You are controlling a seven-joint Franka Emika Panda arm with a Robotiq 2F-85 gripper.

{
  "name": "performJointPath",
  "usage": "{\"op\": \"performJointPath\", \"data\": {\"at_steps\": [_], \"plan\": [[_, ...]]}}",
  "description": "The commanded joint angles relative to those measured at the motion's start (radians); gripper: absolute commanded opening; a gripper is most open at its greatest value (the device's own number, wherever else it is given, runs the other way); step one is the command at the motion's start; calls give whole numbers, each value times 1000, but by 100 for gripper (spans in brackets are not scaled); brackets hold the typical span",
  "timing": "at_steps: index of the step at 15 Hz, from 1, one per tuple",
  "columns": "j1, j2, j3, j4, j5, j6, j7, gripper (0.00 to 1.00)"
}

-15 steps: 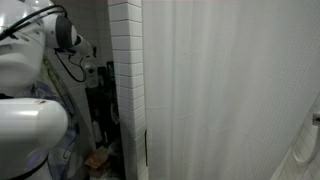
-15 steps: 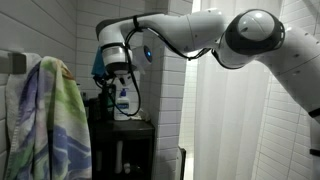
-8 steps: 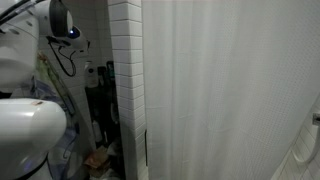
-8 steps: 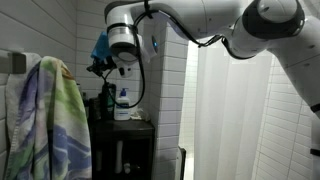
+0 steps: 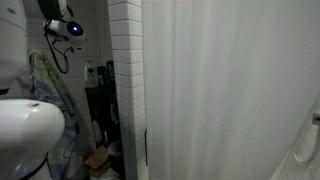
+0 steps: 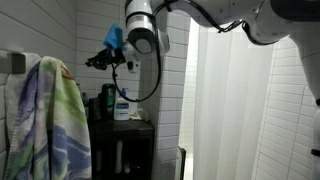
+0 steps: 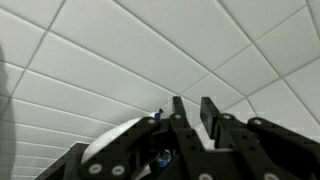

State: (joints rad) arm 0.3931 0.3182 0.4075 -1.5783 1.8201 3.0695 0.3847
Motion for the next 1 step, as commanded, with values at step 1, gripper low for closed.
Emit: {"op": "performJointPath", "data": {"at_steps": [1], "plan": [[10, -22, -21, -24, -1, -17, 14, 32]]}}
